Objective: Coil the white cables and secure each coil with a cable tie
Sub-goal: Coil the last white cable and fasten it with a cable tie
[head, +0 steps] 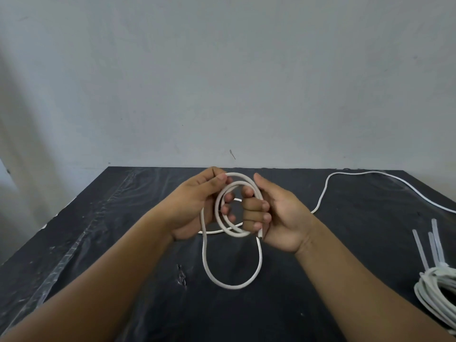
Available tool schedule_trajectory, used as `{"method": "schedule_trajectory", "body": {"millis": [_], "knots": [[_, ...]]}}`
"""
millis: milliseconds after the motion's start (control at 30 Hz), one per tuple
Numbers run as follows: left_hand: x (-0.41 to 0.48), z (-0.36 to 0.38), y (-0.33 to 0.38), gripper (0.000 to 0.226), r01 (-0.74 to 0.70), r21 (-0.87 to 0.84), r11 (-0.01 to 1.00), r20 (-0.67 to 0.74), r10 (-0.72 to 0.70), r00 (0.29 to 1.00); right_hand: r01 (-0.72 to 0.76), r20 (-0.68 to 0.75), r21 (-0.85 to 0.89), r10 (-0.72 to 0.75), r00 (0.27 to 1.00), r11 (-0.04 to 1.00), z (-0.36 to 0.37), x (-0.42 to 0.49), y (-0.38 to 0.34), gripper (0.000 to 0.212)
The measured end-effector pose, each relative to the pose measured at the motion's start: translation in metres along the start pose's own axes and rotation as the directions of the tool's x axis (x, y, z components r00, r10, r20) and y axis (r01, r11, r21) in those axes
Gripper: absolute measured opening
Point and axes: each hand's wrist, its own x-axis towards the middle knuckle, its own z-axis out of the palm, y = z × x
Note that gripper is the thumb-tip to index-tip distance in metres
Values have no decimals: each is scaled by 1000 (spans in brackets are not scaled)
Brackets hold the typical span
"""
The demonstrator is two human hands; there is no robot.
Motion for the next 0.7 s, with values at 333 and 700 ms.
{"method": "schedule_trajectory", "body": {"millis": [333,700], "knots": [[2,4,14,19,-4,42,999,91,1,996,115,113,-150,-99,989,982,12,-8,-9,25],[3,9,11,19,-30,104,994,24,27,999,-60,199,-34,66,978,998,6,-7,1,41]]}}
